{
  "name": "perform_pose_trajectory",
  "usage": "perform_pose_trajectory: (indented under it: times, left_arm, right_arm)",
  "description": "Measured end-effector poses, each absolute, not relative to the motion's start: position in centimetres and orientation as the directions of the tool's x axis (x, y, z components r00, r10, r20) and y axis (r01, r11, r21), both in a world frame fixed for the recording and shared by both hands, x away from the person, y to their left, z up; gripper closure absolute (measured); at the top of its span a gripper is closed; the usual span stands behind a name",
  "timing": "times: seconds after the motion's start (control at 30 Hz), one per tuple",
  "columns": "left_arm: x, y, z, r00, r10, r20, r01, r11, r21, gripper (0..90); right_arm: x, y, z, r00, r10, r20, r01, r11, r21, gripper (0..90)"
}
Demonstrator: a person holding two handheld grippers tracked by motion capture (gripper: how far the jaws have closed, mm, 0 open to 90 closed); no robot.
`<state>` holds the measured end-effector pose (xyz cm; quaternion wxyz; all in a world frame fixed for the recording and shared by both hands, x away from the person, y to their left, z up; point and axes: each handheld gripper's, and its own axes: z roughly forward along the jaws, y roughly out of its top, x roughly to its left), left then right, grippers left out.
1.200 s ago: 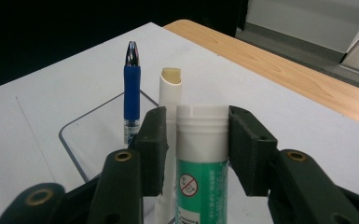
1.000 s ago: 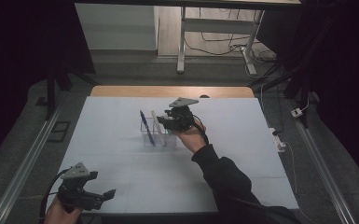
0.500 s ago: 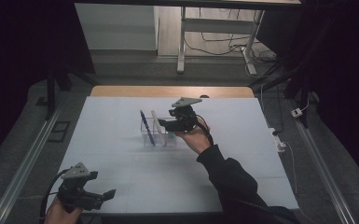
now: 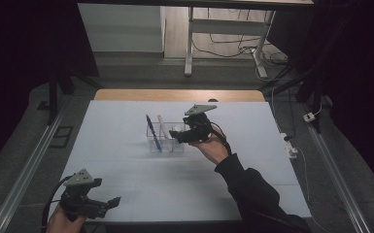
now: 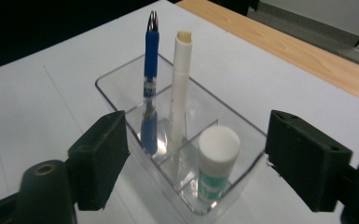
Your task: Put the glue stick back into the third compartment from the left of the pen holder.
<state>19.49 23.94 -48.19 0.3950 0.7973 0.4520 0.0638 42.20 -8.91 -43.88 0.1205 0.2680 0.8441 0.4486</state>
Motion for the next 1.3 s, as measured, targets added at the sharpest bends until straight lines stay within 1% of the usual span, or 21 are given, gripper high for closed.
perform_pose_trajectory:
  times: [0.7,1.03,1.3]
  left_arm:
    - [19.5,23.9,-48.2,0.584,0.771,-0.254,0.668,-0.279,0.69,0.3]
    - [19.5,24.0,-48.2,0.586,0.769,-0.256,0.668,-0.279,0.69,0.2]
    - [19.5,24.0,-48.2,0.586,0.768,-0.258,0.668,-0.278,0.69,0.2]
  right_arm:
    - [40.3,-10.5,-45.0,-0.837,0.544,0.066,0.389,0.505,0.77,2.5]
    - [39.3,-11.4,-45.3,-0.846,0.526,0.09,0.4,0.513,0.76,1.1]
    - [38.4,-12.1,-45.3,-0.852,0.517,0.088,0.393,0.519,0.759,0.0]
